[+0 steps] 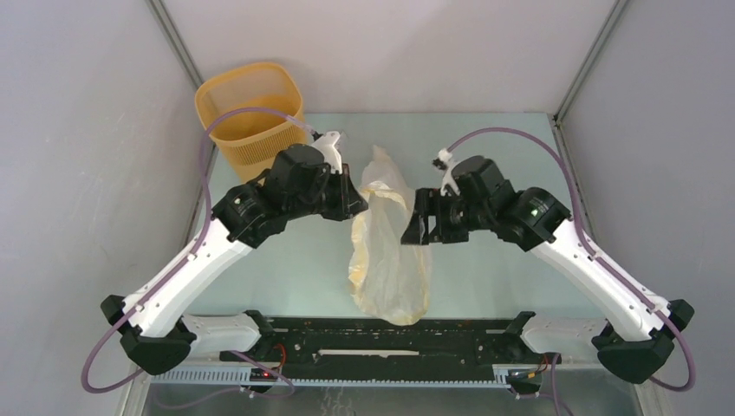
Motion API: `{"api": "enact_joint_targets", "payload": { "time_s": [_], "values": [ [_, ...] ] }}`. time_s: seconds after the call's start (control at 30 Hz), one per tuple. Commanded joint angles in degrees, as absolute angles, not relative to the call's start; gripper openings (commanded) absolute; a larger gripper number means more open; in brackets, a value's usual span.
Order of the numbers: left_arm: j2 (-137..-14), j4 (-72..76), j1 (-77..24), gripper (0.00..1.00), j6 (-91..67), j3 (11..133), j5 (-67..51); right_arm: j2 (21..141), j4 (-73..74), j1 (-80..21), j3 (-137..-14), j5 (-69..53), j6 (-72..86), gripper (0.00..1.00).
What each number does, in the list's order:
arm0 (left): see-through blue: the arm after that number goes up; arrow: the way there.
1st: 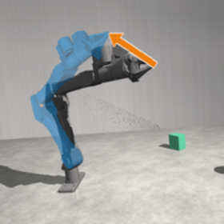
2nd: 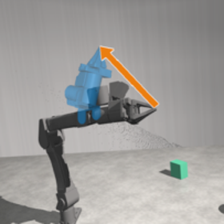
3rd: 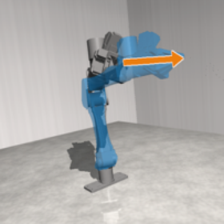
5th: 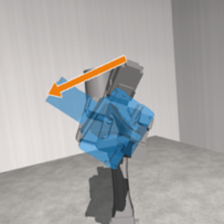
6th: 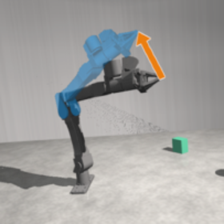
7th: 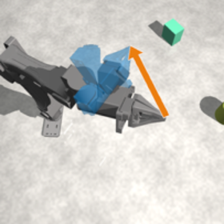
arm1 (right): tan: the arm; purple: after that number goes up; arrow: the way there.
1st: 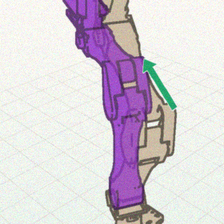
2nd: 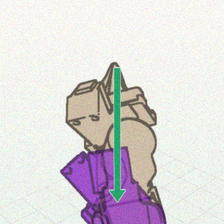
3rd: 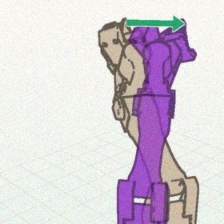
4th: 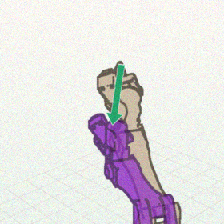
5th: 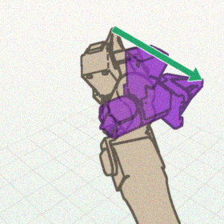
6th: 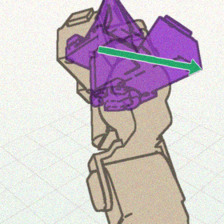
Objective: Put the trash bags into the trash bin
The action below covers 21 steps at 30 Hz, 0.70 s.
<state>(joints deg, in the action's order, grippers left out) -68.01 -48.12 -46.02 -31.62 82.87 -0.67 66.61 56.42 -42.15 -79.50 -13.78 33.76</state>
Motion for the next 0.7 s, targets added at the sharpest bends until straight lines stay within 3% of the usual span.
{"api": "enact_joint_targets", "payload": {
  "time_s": [0.0,0.2,0.43,0.53,0.6,0.67],
  "values": [
    [-67.44,-40.97,-45.67,0.00,-39.78,86.41,-6.94,66.18,59.35,-50.13,-79.14,-1.02,37.17,0.82],
    [-67.44,-37.22,-43.88,0.00,-44.35,86.92,-10.07,64.10,59.07,-59.68,-74.51,16.12,42.40,0.88],
    [-64.42,-34.47,-40.67,0.00,-47.54,82.90,-14.21,59.14,48.77,-57.92,-59.30,20.84,39.60,0.85],
    [-62.62,-35.65,-39.82,0.00,-45.94,78.95,-13.47,56.86,48.47,-56.33,-55.96,20.65,40.76,0.65],
    [-62.94,-37.69,-38.83,0.00,-43.05,75.00,-12.72,55.40,46.07,-54.21,-52.92,18.45,40.32,0.34],
    [-65.29,-39.45,-37.37,0.00,-40.90,71.22,-12.21,56.08,41.89,-49.24,-51.48,12.27,38.49,0.13]
  ]
}}
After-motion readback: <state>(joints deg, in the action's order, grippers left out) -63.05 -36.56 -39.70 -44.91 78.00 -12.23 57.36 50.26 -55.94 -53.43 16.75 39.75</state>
